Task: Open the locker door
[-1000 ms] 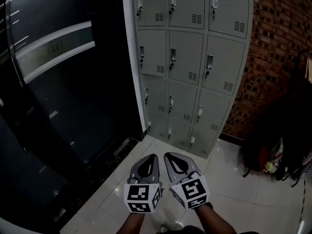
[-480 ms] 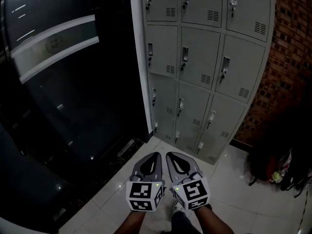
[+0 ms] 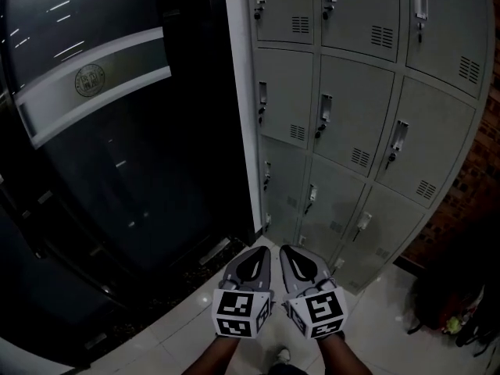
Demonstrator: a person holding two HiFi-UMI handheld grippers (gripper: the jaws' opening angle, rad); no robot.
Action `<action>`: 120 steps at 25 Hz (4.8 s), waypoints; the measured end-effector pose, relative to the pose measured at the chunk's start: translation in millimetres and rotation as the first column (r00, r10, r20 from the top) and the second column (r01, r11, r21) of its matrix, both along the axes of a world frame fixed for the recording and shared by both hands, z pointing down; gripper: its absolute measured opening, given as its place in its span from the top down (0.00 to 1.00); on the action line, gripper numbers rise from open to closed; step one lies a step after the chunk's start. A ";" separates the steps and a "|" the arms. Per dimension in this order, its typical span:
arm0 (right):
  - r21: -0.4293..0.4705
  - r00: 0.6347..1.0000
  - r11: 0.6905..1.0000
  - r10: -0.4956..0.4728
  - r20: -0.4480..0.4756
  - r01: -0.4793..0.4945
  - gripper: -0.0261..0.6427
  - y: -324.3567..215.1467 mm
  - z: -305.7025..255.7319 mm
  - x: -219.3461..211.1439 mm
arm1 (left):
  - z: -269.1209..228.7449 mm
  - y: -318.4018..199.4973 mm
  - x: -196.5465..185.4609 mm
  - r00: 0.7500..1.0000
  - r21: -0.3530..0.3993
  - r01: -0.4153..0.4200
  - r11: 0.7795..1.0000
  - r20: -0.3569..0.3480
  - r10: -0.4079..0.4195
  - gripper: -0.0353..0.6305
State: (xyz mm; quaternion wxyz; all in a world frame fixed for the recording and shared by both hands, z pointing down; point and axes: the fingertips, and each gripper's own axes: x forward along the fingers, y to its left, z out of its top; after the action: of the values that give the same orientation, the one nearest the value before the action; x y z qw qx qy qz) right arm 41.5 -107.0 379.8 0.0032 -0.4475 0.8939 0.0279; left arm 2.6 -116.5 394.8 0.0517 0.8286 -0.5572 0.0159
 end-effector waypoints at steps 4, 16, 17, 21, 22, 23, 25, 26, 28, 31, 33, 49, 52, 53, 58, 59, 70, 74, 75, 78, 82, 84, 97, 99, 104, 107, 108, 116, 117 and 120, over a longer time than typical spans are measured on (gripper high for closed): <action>0.006 1.000 1.000 -0.006 0.017 0.006 0.96 -41.4 -6.8 18.4 | -5.4 -39.6 16.2 1.000 0.002 0.004 1.000 0.025 -0.004 0.94; 0.038 0.998 0.998 -0.059 0.015 0.058 0.96 -121.2 -13.6 16.0 | -8.9 -112.0 10.3 0.998 0.017 0.056 0.998 0.004 -0.056 0.94; 0.035 0.998 0.998 -0.061 0.012 0.061 0.96 -127.9 -11.7 13.9 | -7.4 -117.9 6.6 0.998 0.016 0.062 0.998 0.000 -0.062 0.94; 0.036 0.998 0.997 -0.067 -0.006 0.067 0.96 -158.1 -8.8 5.1 | -3.1 -149.4 -4.2 0.997 0.014 0.074 0.997 -0.016 -0.074 0.94; 0.038 0.998 0.997 -0.067 -0.009 0.067 0.96 -167.2 -9.2 3.0 | -3.4 -159.0 -5.6 0.997 0.017 0.072 0.997 -0.019 -0.072 0.94; 0.040 0.998 0.997 -0.066 -0.011 0.066 0.96 -176.9 -9.6 0.5 | -4.5 -169.2 -7.3 0.997 0.020 0.069 0.997 -0.020 -0.069 0.94; 0.043 0.998 0.997 -0.064 -0.016 0.065 0.96 -198.5 -10.3 -6.4 | -7.7 -191.5 -12.5 0.998 0.028 0.063 0.998 -0.025 -0.062 0.94; 0.044 0.998 0.997 -0.064 -0.019 0.064 0.96 -210.1 -11.0 -10.7 | -9.3 -203.6 -15.7 0.998 0.031 0.060 0.998 -0.028 -0.059 0.94; 0.043 0.998 0.997 -0.061 -0.025 0.062 0.96 -234.3 -12.6 -20.0 | -12.2 -228.7 -23.1 0.998 0.033 0.052 0.998 -0.032 -0.051 0.94; 0.040 0.998 0.998 -0.052 -0.030 0.054 0.96 -270.7 -16.8 -34.4 | -16.6 -265.1 -34.9 0.999 0.030 0.036 0.999 -0.035 -0.035 0.94; 0.043 0.998 0.998 -0.048 -0.032 0.050 0.96 -295.0 -21.2 -44.0 | -20.1 -287.4 -42.5 0.999 0.029 0.025 0.999 -0.035 -0.024 0.94; 0.097 0.999 0.995 0.005 -0.038 -0.001 0.96 -453.8 -62.9 -110.8 | -57.3 -422.5 -108.0 0.997 0.053 -0.024 0.998 -0.069 0.028 0.94; 0.106 0.999 0.994 0.026 -0.036 -0.022 0.96 -479.8 -71.1 -117.4 | -66.3 -434.0 -113.0 0.997 0.063 -0.047 0.997 -0.066 0.051 0.94; 0.107 0.999 0.994 0.036 -0.028 -0.033 0.94 -488.9 -74.8 -117.2 | -67.7 -436.2 -114.0 0.996 0.063 -0.055 0.997 -0.063 0.059 0.94; 0.121 0.996 0.989 0.086 0.020 -0.088 0.91 -536.2 -97.1 -109.1 | -71.0 -441.5 -121.1 0.995 0.066 -0.082 0.994 -0.060 0.086 0.94; 0.118 0.995 0.988 0.097 0.030 -0.100 0.91 -545.9 -99.7 -106.2 | -70.7 -442.2 -122.7 0.994 0.065 -0.084 0.994 -0.060 0.087 0.94; 0.109 0.990 0.984 0.139 0.011 -0.140 0.85 -619.3 -109.8 -107.4 | -78.4 -463.2 -134.2 0.996 0.075 -0.071 0.995 -0.042 0.075 0.94; 0.093 0.986 0.982 0.163 0.031 -0.165 0.83 -633.2 -110.3 -106.7 | -84.3 -470.2 -132.0 0.997 0.087 -0.073 0.994 -0.032 0.076 0.94; 0.087 0.984 0.981 0.173 0.045 -0.176 0.82 -635.6 -110.1 -105.2 | -85.0 -471.5 -132.0 0.997 0.089 -0.072 0.993 -0.032 0.075 0.94; 0.060 0.978 0.979 0.191 0.087 -0.196 0.78 -642.1 -108.6 -102.3 | -87.3 -475.3 -132.4 0.997 0.097 -0.068 0.993 -0.030 0.071 0.94; 0.038 0.975 0.980 0.189 0.117 -0.195 0.78 -647.1 -108.6 -106.1 | -89.5 -480.2 -134.8 0.998 0.106 -0.058 0.993 -0.017 0.061 0.94; 0.036 0.974 0.980 0.192 0.117 -0.197 0.78 -648.9 -109.0 -108.4 | -90.7 -481.6 -136.6 0.998 0.107 -0.054 0.993 -0.019 0.056 0.94; 0.026 0.978 0.981 0.191 0.078 -0.194 0.88 -647.9 -108.2 -102.7 | -86.3 -483.8 -135.5 0.998 0.096 -0.055 0.994 -0.035 0.059 0.94; 0.032 0.981 0.982 0.184 0.065 -0.187 0.88 -643.4 -107.8 -104.3 | -86.6 -482.6 -134.0 0.998 0.097 -0.059 0.994 -0.033 0.062 0.94; 0.046 0.987 0.986 0.158 0.044 -0.160 0.88 -627.8 -108.8 -112.3 | -85.9 -478.5 -137.4 0.998 0.094 -0.054 0.994 -0.038 0.058 0.94; 0.056 0.989 0.988 0.143 0.033 -0.145 0.88 -614.7 -108.4 -116.6 | -83.3 -474.0 -138.1 0.998 0.091 -0.054 0.994 -0.040 0.058 0.94; 0.058 0.990 0.989 0.138 0.031 -0.139 0.88 -609.5 -108.1 -118.1 | -82.7 -472.2 -138.6 0.997 0.089 -0.054 0.995 -0.041 0.057 0.94; 0.081 0.995 0.992 0.094 0.033 -0.096 0.88 -567.0 -108.3 -126.7 | -85.1 -459.2 -141.8 0.997 0.101 -0.052 0.993 -0.059 0.058 0.94; 0.084 0.995 0.992 0.090 0.034 -0.093 0.88 -561.4 -108.2 -127.3 | -85.5 -457.9 -142.4 0.997 0.104 -0.050 0.993 -0.060 0.056 0.94; 0.087 0.996 0.993 0.081 0.038 -0.084 0.88 -544.8 -108.1 -127.2 | -87.2 -453.9 -143.4 0.998 0.119 -0.041 0.992 -0.052 0.047 0.94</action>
State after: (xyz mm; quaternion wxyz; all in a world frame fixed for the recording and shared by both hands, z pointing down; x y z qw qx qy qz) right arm -85.7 -651.8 271.7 0.0375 -0.4840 0.8722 0.0600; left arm -140.8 -570.3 307.6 0.0173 0.8424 -0.5372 -0.0384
